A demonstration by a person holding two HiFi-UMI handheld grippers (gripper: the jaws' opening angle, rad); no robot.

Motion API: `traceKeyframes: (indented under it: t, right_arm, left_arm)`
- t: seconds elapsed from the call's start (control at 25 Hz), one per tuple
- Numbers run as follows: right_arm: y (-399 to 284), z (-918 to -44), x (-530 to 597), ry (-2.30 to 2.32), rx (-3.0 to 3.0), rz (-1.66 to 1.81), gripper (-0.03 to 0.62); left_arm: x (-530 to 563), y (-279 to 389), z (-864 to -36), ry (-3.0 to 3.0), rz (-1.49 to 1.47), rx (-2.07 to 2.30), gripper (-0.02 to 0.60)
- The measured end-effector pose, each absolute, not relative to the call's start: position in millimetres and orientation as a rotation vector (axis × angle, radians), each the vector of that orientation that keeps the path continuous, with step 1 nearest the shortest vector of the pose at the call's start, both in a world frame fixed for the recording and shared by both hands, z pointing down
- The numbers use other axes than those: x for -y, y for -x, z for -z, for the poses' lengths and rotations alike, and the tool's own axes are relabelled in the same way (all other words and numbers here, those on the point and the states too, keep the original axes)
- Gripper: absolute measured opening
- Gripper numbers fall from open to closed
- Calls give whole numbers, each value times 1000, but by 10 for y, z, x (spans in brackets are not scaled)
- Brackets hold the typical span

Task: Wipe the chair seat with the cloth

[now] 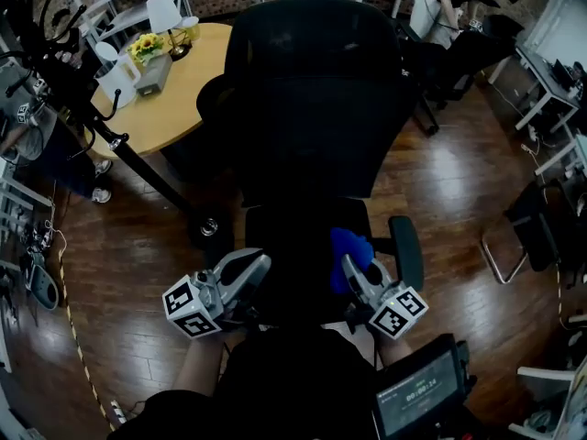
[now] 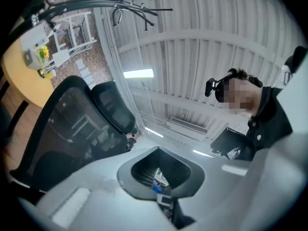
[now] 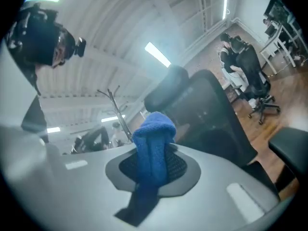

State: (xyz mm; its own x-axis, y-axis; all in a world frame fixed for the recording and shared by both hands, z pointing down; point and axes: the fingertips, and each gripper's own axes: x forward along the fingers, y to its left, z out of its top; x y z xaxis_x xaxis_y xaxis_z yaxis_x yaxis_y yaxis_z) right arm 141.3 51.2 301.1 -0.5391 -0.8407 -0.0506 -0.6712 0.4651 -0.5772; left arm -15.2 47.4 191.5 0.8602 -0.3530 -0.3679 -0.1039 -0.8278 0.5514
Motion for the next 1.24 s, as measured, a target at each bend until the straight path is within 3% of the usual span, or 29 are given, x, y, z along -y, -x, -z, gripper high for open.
traceKeyframes:
  t: [0.2, 1.24]
  right_arm:
    - [-1506, -2188, -465, 1218, -2372, 537, 57]
    - [-1504, -2098, -544, 1228, -2320, 522, 57]
  left_arm:
    - [-384, 437, -1536, -2532, 737, 348, 3]
    - [-366, 375, -1505, -2507, 729, 297, 3]
